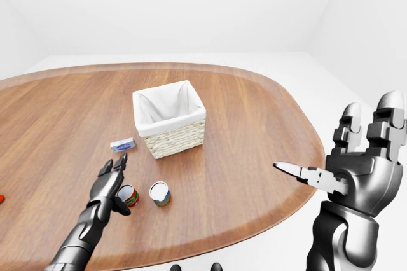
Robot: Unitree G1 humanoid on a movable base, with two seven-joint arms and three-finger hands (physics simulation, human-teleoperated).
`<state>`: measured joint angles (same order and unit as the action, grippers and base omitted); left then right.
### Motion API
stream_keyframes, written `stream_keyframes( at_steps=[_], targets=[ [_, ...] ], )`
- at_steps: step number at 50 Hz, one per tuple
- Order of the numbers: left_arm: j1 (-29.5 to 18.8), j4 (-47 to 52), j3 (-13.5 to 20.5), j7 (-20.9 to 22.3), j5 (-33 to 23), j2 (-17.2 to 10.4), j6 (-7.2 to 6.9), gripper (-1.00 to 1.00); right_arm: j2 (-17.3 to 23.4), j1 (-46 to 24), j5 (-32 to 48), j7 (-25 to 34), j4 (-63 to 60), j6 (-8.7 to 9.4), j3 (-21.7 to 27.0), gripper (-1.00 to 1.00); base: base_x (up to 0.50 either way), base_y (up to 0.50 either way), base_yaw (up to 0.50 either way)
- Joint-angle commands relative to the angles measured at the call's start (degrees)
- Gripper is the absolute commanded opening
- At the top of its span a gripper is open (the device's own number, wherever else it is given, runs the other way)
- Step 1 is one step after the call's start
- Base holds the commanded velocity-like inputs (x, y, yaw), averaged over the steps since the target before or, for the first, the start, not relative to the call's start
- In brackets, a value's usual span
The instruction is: Pick up the tomato sauce, and put it in the basket.
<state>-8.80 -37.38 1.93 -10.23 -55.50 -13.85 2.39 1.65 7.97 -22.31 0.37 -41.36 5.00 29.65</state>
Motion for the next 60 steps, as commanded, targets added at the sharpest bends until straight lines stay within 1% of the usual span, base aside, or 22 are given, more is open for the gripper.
stream_keyframes(
  at_steps=[1,9,12,15,17,20,25,26,27,28,52,54,57,58,60],
  targets=[
    [-3.7,-8.6,-1.6,-4.4,1.0,-0.6,0.31,1.00,-0.2,0.2,0.0,0.1,0.0,0.00,0.0,1.00,0.00,0.00,0.00],
    [-4.7,-12.0,-2.6,-5.8,1.1,-0.7,1.02,1.00,-0.2,0.2,-0.1,0.1,-0.1,0.00,0.0,1.00,0.00,0.00,0.00],
    [-5.2,-13.1,-2.9,-6.3,1.2,-0.7,1.68,1.00,-0.2,0.1,0.1,0.1,0.1,0.00,-0.1,1.00,0.00,0.00,0.00],
    [-5.5,-13.4,-3.0,-6.5,1.3,-0.6,1.90,1.00,0.0,0.1,-0.1,0.0,-0.1,0.00,0.0,1.00,0.00,0.00,0.00],
    [-6.1,-14.9,-3.3,-7.4,1.2,-0.4,2.52,1.00,-0.1,0.1,0.0,0.0,-0.1,0.00,-0.1,1.00,0.00,0.00,0.00],
    [-6.9,-16.4,-3.6,-8.1,1.2,-0.3,2.61,1.00,0.0,0.0,0.0,0.0,0.1,0.00,0.0,1.00,0.00,0.00,0.00],
    [-6.8,-16.5,-3.9,-7.9,1.2,-0.2,2.61,1.00,0.2,-0.2,-0.1,-0.1,0.0,0.00,0.0,1.00,0.00,0.00,0.00],
    [-6.8,-16.5,-3.9,-7.7,1.4,-0.2,2.61,0.47,0.2,-0.2,-0.1,-0.1,-0.1,0.00,0.0,1.00,0.00,0.00,0.00],
    [-6.8,-16.5,-4.0,-7.7,1.4,-0.1,2.61,0.47,0.2,-0.2,-0.1,-0.1,-0.1,0.00,0.0,1.00,0.00,0.00,0.00],
    [-6.4,-15.7,-3.8,-6.9,1.8,-0.1,2.61,-1.00,0.2,-0.3,-0.1,-0.1,0.0,0.00,0.1,1.00,0.00,0.00,0.00],
    [-7.0,-16.6,-3.6,-7.7,2.4,-0.2,2.61,-1.00,0.0,0.1,0.0,0.1,0.5,0.00,0.0,1.00,0.00,0.00,0.00],
    [-6.8,-15.9,-3.5,-7.5,2.6,-0.2,2.61,-1.00,-0.1,0.1,0.1,0.2,0.6,0.00,-0.1,1.00,0.00,0.00,0.00],
    [-5.7,-12.1,-3.1,-6.6,2.9,-0.1,2.61,-1.00,-0.1,0.1,0.2,0.1,0.6,0.00,-0.3,1.00,0.00,0.00,0.00],
    [-3.8,-5.8,-2.5,-4.4,3.4,0.2,2.12,-1.00,-0.1,0.0,0.3,0.1,0.6,0.00,-0.4,1.00,0.00,0.00,0.00],
    [-1.3,2.1,-1.8,-1.2,3.1,0.9,-0.46,-1.00,-0.1,0.2,0.2,0.0,0.3,0.00,-0.3,1.00,0.00,0.00,0.00]
  ],
)
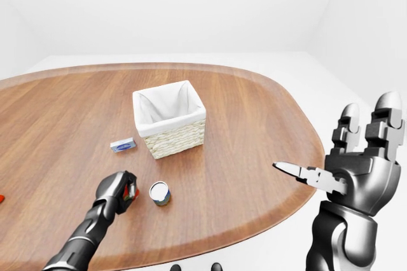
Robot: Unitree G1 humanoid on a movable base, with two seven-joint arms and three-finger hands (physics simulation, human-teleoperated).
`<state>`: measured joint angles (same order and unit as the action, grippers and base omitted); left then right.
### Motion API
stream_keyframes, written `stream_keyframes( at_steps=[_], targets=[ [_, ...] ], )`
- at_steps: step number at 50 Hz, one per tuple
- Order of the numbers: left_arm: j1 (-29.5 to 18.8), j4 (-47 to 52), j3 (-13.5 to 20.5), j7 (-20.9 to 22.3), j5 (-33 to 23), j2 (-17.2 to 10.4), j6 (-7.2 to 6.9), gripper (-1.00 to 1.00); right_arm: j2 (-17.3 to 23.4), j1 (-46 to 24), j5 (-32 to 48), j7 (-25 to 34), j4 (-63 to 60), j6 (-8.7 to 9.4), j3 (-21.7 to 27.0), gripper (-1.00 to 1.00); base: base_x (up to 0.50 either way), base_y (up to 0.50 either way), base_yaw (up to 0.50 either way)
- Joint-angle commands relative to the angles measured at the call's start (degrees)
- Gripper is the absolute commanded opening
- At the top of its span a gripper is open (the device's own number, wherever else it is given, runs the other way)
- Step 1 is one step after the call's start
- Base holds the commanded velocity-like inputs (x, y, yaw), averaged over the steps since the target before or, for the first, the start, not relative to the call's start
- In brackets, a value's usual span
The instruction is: Pick up the tomato sauce, and put it in the basket.
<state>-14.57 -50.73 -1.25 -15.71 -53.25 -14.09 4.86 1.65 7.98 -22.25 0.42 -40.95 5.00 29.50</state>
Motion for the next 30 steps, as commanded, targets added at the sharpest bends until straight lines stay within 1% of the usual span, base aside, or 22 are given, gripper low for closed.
stream_keyframes(
  at_steps=[1,2,3,4,5,6,7,8,11,12,13,14,20,21,22,23,24,26,27,28,29,30],
  targets=[
    [5.7,19.0,1.4,5.5,0.2,1.4,-3.93,-1.00,-0.1,0.2,0.1,0.1,-0.1,0.00,-0.1,1.00,0.00,0.00,0.00],
    [6.3,22.0,1.7,6.8,0.5,2.0,-3.95,-1.00,-0.2,0.2,0.1,0.1,-0.1,0.00,-0.1,1.00,0.00,0.00,0.00],
    [7.1,25.8,2.1,8.5,0.6,2.5,-4.86,-1.00,-0.3,0.2,0.3,0.2,0.3,0.00,-0.2,1.00,0.00,0.00,0.00],
    [8.0,32.0,2.6,11.1,0.2,3.0,-6.69,-1.00,-0.4,0.2,0.6,0.3,0.6,0.00,-0.6,1.00,0.00,0.00,0.00],
    [8.2,34.4,3.0,12.0,0.0,3.3,-7.22,-1.00,-0.4,0.2,0.7,0.3,0.7,0.00,-0.7,1.00,0.00,0.00,0.00],
    [8.5,38.8,3.5,14.0,0.2,3.9,-8.53,-1.00,-0.4,0.3,0.7,0.3,0.8,0.00,-0.8,1.00,0.00,0.00,0.00],
    [8.6,41.7,3.6,15.4,-0.1,4.3,-9.43,-1.00,-0.4,0.3,0.7,0.2,0.8,0.00,-0.8,1.00,0.00,0.00,0.00],
    [8.8,48.1,3.4,18.7,-0.5,5.3,-9.86,-1.00,-0.5,0.3,0.8,0.3,1.1,0.00,-0.9,1.00,0.00,0.00,0.00],
    [7.2,53.7,3.3,21.6,-0.9,6.7,-9.86,-1.00,-0.4,0.3,0.7,0.2,0.8,0.00,-0.9,1.00,0.00,0.00,0.00],
    [5.8,54.5,3.4,21.3,-1.5,7.0,-9.86,-1.00,-0.4,0.3,0.7,0.1,0.8,0.00,-0.9,1.00,0.00,0.00,0.00],
    [3.1,55.8,3.4,22.9,-1.3,7.4,-9.86,-1.00,-0.4,0.3,0.6,0.1,0.8,0.00,-0.9,1.00,0.00,0.00,0.00],
    [1.9,57.2,3.4,23.5,-1.2,7.6,-9.86,-1.00,-0.4,0.3,0.7,0.1,0.8,0.00,-0.9,1.00,0.00,0.00,0.00],
    [-3.6,60.0,3.0,26.9,-1.0,7.4,-9.86,-1.00,-0.3,0.1,0.9,0.0,0.8,0.00,-1.1,1.00,0.00,0.00,0.00],
    [-5.3,60.0,3.0,26.9,-1.3,7.5,-9.86,-1.00,-0.3,0.0,1.0,0.1,1.3,0.00,-1.3,1.00,0.00,0.00,0.00],
    [-6.7,60.7,2.8,28.4,-1.1,7.5,-9.86,-1.00,-0.3,0.1,1.0,0.1,1.0,0.00,-1.2,1.00,0.00,0.00,0.00],
    [-7.9,61.0,2.8,28.4,-0.7,7.7,-9.86,-1.00,-0.2,0.1,0.8,0.0,0.9,0.00,-1.1,1.00,0.00,0.00,0.00],
    [-12.0,59.8,2.5,28.5,-1.5,7.7,-9.86,-1.00,-0.1,0.1,0.7,0.0,0.8,0.00,-1.0,1.00,0.00,0.00,0.00],
    [-16.3,58.3,2.7,28.4,0.0,8.2,-9.86,-1.00,-0.2,0.1,0.6,0.1,0.7,0.00,-0.8,1.00,0.00,0.00,0.00],
    [-19.3,55.4,2.0,27.7,-0.5,7.7,-9.86,-1.00,-0.1,0.0,0.6,0.1,0.8,0.00,-0.9,1.00,0.00,0.00,0.00],
    [-21.0,53.6,1.8,27.3,-0.2,7.5,-9.86,-1.00,-0.1,-0.1,0.6,-0.1,0.7,0.00,-0.9,1.00,0.00,0.00,0.00],
    [-29.2,43.9,2.2,22.1,-0.6,6.3,-9.86,-1.00,-0.1,0.2,0.3,0.0,0.3,0.00,-0.7,1.00,0.00,0.00,0.00],
    [-29.8,43.0,2.2,21.6,-0.4,6.1,-9.86,-1.00,-0.1,0.2,0.3,0.0,0.3,0.00,-0.6,1.00,0.00,0.00,0.00]
  ],
)
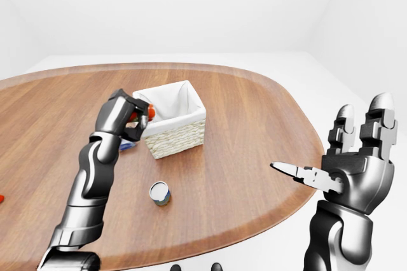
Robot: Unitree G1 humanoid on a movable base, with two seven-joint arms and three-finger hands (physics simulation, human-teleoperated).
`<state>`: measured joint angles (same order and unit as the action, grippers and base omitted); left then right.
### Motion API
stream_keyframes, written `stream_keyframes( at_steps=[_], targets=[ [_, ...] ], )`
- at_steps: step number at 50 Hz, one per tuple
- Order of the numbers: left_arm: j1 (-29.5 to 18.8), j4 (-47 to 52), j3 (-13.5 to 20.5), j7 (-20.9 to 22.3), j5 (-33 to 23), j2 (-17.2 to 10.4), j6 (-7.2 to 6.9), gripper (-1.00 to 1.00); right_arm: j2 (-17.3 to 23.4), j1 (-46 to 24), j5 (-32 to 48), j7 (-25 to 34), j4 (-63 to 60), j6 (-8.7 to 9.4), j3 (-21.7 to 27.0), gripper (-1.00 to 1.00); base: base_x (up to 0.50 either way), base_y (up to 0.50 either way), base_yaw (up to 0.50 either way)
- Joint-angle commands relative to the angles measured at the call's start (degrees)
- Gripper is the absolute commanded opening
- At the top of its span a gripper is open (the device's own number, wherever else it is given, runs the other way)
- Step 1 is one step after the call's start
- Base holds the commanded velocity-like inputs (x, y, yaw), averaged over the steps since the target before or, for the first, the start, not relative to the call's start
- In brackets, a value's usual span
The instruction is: Pick up the tomato sauce, and put it in the basket.
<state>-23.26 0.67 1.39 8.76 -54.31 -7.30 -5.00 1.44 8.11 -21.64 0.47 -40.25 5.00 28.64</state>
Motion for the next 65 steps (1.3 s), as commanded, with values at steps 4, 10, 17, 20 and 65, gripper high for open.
stream_keyframes(
  at_steps=[4,10,17,20,65],
  targets=[
    [-44.3,-41.6,0.8,-15.8,7.0,-3.4,0.00,-1.00,0.1,-0.3,-0.2,0.0,0.2,0.00,0.2,1.00,0.00,0.00,0.00],
    [-62.7,-73.0,-1.4,-25.7,8.6,-3.1,0.00,-1.00,0.2,-0.2,-0.3,-0.1,0.0,0.00,0.0,1.00,0.00,0.00,0.00],
    [-63.2,-77.9,-7.0,-24.6,-3.3,-1.7,0.00,-1.00,0.2,-0.4,-0.4,0.0,0.4,0.00,-0.1,1.00,0.00,0.00,0.00],
    [-61.6,-78.2,-7.5,-19.8,-8.5,-2.2,0.00,-1.00,0.0,0.2,-1.1,0.4,0.0,0.00,0.2,1.00,0.00,0.00,0.00],
    [-50.1,-78.8,-5.4,-18.3,-22.2,1.8,0.00,-1.00,0.0,-0.1,-1.2,0.1,-0.7,0.00,-0.1,1.00,0.00,0.00,0.00]
  ],
)
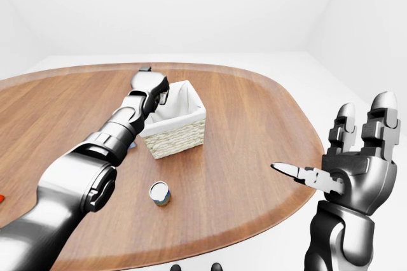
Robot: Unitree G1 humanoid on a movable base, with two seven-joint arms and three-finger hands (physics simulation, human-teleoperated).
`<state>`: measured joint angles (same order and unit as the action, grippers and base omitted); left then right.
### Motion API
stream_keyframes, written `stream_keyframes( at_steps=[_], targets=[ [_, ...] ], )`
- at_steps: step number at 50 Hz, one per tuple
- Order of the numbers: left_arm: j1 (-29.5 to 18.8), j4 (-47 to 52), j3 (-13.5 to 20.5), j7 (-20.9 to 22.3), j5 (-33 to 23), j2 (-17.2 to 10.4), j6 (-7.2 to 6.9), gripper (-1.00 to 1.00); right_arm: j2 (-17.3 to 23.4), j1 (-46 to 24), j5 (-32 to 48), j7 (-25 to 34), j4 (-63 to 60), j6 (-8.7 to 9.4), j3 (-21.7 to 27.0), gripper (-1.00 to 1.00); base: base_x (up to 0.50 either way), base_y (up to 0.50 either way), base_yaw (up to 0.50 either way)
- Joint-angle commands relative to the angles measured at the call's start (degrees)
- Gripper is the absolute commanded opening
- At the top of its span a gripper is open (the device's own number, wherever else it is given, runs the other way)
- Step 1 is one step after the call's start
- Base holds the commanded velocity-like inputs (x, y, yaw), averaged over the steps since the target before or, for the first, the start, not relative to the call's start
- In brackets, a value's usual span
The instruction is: Pick up the tomato sauce, and put it in the basket.
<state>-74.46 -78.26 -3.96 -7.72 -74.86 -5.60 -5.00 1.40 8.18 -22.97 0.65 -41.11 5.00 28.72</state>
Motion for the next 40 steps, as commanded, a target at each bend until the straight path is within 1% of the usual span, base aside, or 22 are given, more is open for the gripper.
stream_keyframes(
  at_steps=[1,3,4,5,6,18,38,39,40],
  targets=[
    [0.9,0.1,0.0,-1.7,-1.6,0.0,0.00,-1.00,0.1,-0.2,0.2,-0.1,0.1,0.00,-0.2,1.00,0.00,0.00,0.00],
    [0.6,0.1,0.2,-1.7,-1.5,-0.1,0.00,-0.98,0.1,-0.2,0.1,-0.1,0.0,0.00,-0.1,1.00,0.00,0.00,0.00],
    [0.5,0.1,0.2,-1.9,-1.6,-0.2,0.00,-0.84,0.1,-0.2,0.1,-0.1,0.0,0.00,-0.2,1.00,0.00,0.00,0.00],
    [0.4,0.1,0.2,-2.0,-1.6,-0.2,0.00,-0.34,0.1,-0.1,0.1,-0.2,-0.1,0.00,-0.2,1.00,0.00,0.00,0.00],
    [0.5,0.1,0.2,-2.1,-1.7,-0.3,0.00,1.00,0.1,-0.2,0.1,-0.2,-0.1,0.00,-0.2,1.00,0.00,0.00,0.00],
    [0.3,0.1,0.4,-2.9,-1.5,-0.6,0.00,1.00,0.1,-0.1,0.2,-0.1,-0.1,0.00,-0.2,1.00,0.00,0.00,0.00],
    [0.1,0.1,0.3,-2.3,-2.4,-1.2,0.00,1.00,-0.2,0.1,0.4,0.2,0.6,0.00,-0.3,1.00,0.00,0.00,0.00],
    [-0.8,0.2,1.7,-2.6,-1.1,-1.1,0.00,1.00,-0.2,0.1,0.4,0.2,0.7,0.00,-0.4,1.00,0.00,0.00,0.00],
    [-1.4,0.2,1.6,-3.1,-1.0,-1.4,0.00,1.00,-0.2,0.1,0.4,0.2,0.7,0.00,-0.4,1.00,0.00,0.00,0.00]
  ],
)
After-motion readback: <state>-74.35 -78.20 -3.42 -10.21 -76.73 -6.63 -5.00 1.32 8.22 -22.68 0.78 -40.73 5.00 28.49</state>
